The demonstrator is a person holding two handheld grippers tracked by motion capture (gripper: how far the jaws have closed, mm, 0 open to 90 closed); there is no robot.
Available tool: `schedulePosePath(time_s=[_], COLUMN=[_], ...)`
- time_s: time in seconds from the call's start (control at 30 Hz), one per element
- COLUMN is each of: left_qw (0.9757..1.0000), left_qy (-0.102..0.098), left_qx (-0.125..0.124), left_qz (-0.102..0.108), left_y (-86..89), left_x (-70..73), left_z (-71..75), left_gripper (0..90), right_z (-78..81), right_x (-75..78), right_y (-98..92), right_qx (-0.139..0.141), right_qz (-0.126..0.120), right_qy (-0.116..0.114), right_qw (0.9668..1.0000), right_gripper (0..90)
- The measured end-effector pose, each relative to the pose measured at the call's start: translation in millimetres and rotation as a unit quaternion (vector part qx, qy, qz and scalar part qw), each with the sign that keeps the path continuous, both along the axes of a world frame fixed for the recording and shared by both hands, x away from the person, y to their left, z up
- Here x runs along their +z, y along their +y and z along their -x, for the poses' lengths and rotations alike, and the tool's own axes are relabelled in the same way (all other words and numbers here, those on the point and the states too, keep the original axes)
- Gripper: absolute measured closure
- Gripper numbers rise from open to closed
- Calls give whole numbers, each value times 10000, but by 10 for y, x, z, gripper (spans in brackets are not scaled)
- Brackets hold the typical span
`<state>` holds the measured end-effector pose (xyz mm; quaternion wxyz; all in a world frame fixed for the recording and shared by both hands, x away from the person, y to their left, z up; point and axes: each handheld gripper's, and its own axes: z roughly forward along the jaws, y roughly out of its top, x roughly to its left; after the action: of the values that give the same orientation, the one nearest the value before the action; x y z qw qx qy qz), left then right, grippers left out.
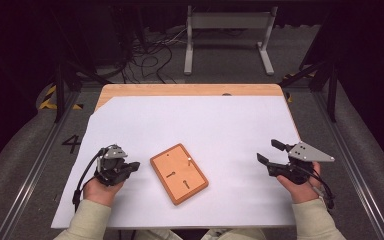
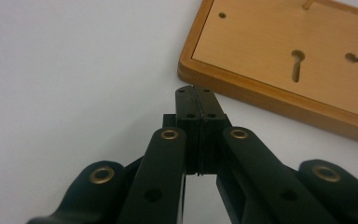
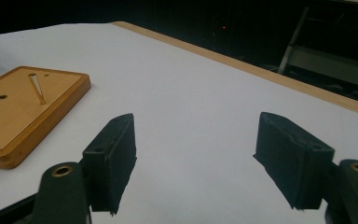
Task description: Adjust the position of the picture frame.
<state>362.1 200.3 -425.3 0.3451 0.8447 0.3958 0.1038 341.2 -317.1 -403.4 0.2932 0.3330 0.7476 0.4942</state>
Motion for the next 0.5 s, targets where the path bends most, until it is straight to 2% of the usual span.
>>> schedulePosePath(time_s=[0.2, 0.33, 0.37, 0.5], left_qw=[9990, 9986, 9980, 9972], left_qy=[412, 492, 560, 630], left_qx=[-21, -57, -126, -162], left_qz=[-161, -211, -266, -370], left_y=[-83, -129, -178, -259], left_x=[-80, -107, -121, -155], left_z=[-111, -156, -189, -243], left_gripper=[899, 899, 899, 899], right_z=[16, 32, 35, 45], right_x=[-10, -17, -19, -21], right_y=[-13, -32, -38, -51], right_qx=[-28, -70, -75, -95], right_qz=[17, 19, 12, 31], right_qy=[25, 48, 51, 58], right_qw=[10000, 10000, 10000, 9999], right_gripper=[294, 294, 295, 294])
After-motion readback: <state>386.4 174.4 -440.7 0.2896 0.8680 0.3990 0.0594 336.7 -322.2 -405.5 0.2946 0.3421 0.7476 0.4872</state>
